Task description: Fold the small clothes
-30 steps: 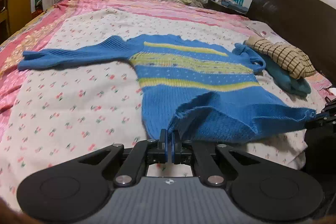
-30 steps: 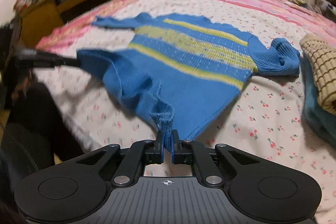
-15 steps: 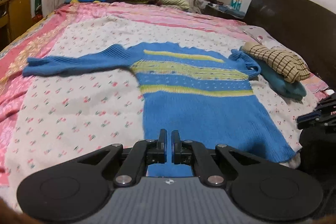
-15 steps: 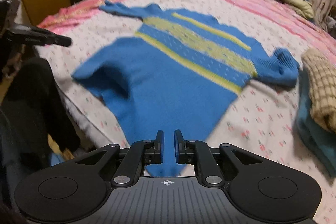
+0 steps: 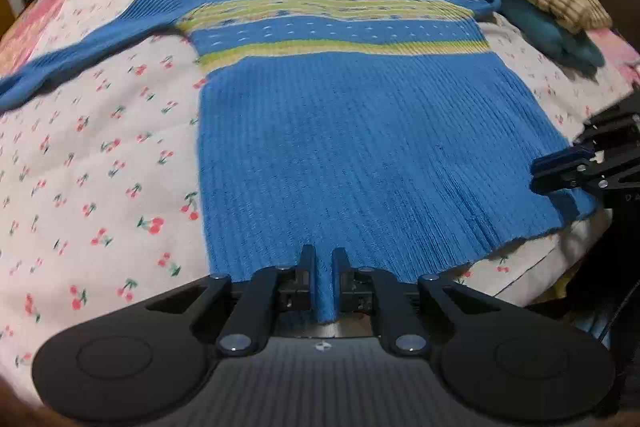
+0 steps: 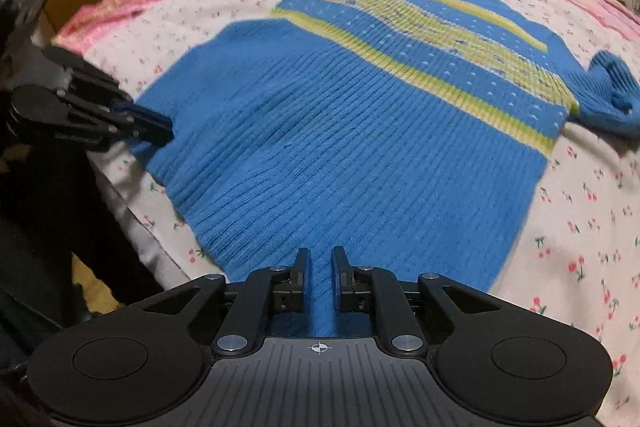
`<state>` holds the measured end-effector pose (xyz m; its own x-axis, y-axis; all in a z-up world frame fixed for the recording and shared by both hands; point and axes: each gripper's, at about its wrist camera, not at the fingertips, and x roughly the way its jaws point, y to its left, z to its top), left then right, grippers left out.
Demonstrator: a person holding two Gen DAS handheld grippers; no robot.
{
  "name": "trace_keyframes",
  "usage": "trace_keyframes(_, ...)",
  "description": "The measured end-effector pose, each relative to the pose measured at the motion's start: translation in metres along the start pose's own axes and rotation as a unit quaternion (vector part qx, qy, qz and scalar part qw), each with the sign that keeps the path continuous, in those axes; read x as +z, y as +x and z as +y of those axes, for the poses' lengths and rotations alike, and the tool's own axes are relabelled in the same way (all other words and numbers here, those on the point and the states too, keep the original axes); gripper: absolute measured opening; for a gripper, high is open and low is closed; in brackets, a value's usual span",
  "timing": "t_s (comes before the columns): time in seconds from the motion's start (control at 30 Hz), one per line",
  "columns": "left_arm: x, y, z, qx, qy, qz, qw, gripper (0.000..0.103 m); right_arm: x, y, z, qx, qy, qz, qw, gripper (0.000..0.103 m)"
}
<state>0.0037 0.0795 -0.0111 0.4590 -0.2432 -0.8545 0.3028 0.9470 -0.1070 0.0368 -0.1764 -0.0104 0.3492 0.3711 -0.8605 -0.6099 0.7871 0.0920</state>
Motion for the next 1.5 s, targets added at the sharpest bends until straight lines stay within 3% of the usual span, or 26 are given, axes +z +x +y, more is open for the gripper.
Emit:
trace_keyframes(0.17, 0.007, -0.013, -0.005, 0.018, -0.008, -0.032, 0.9993, 0.019, 0.002, -0.016, -0.011, -0.017, 0.035, -0.038, 0.999, 0.015)
trace_keyframes(0.33, 0.028, -0.012, -0.026, 0.043, -0.025, -0.075, 0.9959, 0.044, 0.007, -0.02, -0.013, -0.032, 0.061, -0.077, 0.995, 0.015)
trace_keyframes(0.57, 0.056, -0.007, -0.05, 0.074, -0.035, -0.103, 0.9913, 0.053, 0.018, -0.027, -0.018, -0.032, 0.099, -0.128, 0.986, 0.015)
trace_keyframes(0.7, 0.068, -0.012, -0.063, 0.102, -0.022, -0.108, 0.9886, 0.054, 0.018, -0.033, -0.03, -0.033, 0.121, -0.154, 0.98, 0.017)
trace_keyframes(0.93, 0.088, -0.022, -0.093, 0.148, 0.018, -0.13, 0.9803, 0.071, 0.01, -0.046, -0.044, -0.035, 0.145, -0.19, 0.97, 0.024)
trace_keyframes(1.03, 0.091, -0.016, -0.104, 0.156, 0.032, -0.134, 0.9781, 0.076, 0.008, -0.044, -0.044, -0.042, 0.142, -0.189, 0.971, 0.024)
trace_keyframes(1.23, 0.099, 0.011, -0.11, 0.141, 0.042, -0.111, 0.9828, 0.076, 0.013, -0.032, -0.051, -0.054, 0.157, -0.171, 0.971, 0.024)
trace_keyframes(1.5, 0.118, 0.044, -0.089, 0.116, 0.008, -0.094, 0.9887, 0.076, 0.036, -0.009, -0.067, -0.075, 0.177, -0.153, 0.969, 0.024)
